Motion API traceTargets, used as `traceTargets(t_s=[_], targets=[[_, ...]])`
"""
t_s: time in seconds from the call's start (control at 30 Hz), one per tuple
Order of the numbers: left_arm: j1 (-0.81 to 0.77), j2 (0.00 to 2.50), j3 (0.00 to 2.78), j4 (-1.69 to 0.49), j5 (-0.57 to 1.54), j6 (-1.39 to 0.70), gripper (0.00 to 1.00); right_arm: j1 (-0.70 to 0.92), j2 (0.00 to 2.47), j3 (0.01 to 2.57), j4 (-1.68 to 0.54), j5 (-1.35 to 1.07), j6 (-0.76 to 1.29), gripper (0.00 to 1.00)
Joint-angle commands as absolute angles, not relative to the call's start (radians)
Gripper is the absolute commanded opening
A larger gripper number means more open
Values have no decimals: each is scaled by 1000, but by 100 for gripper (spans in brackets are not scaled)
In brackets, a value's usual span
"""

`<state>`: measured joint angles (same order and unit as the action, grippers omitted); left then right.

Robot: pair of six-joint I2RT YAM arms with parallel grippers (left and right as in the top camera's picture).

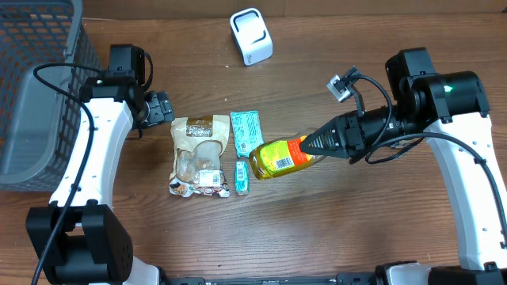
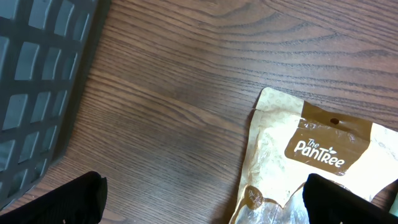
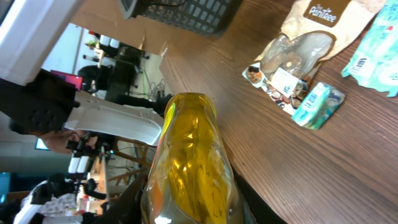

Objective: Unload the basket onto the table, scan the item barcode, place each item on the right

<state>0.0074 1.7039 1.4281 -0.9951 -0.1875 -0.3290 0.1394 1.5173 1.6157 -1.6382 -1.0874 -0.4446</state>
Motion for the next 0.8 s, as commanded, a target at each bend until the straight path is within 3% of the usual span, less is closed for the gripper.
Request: traceTargets(t_s=[0.0, 0.53, 0.77], targets=[[6, 1700, 1443, -990, -190, -311, 100, 150, 1483, 1637, -1640, -1160, -444, 4], [6, 1700, 1443, -990, -190, -310, 99, 153, 1485, 1482, -1360, -726, -242, 4], [6, 1700, 1443, -990, -190, -311, 99, 255, 1485, 1492, -1229, -546, -76, 4]])
